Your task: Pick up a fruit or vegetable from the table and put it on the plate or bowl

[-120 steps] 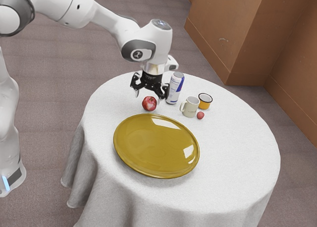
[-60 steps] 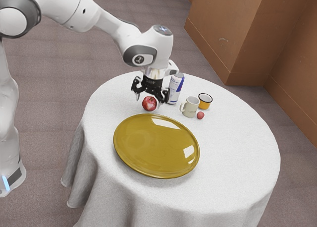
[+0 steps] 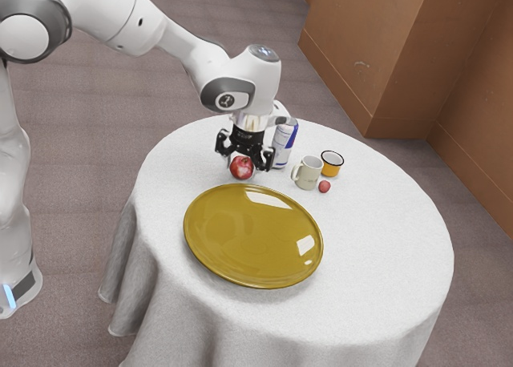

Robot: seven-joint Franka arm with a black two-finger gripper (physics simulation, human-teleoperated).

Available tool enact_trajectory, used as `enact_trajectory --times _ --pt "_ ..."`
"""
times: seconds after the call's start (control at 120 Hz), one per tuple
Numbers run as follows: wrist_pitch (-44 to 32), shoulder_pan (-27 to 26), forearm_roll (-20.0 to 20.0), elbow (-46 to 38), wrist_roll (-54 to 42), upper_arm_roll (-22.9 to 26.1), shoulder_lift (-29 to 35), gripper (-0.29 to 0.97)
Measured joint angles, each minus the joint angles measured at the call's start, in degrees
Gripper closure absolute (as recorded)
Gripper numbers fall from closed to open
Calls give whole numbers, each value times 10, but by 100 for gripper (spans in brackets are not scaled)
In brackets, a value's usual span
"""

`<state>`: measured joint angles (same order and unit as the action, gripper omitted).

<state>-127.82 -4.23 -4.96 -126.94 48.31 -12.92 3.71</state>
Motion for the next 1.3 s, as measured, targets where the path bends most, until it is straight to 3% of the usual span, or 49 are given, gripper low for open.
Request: enact_trajectory --times 0.333,0.425,0.525,0.667,0.892,0.925,1.008,1.117,1.3 --pt "-4 -4 -7 0 23 0 10 45" --pt "-2 -10 -8 -1 37 0 36 50" --pt "7 -48 -7 -21 63 4 113 53" --pt "24 -74 48 -53 102 22 169 59" --pt "37 -85 115 -49 160 90 124 71" --pt "38 -84 120 -47 168 97 121 69" --pt "37 -84 127 -42 187 115 115 46" --pt "31 -73 146 -39 206 120 110 27" --pt "32 -67 170 5 253 120 111 8"
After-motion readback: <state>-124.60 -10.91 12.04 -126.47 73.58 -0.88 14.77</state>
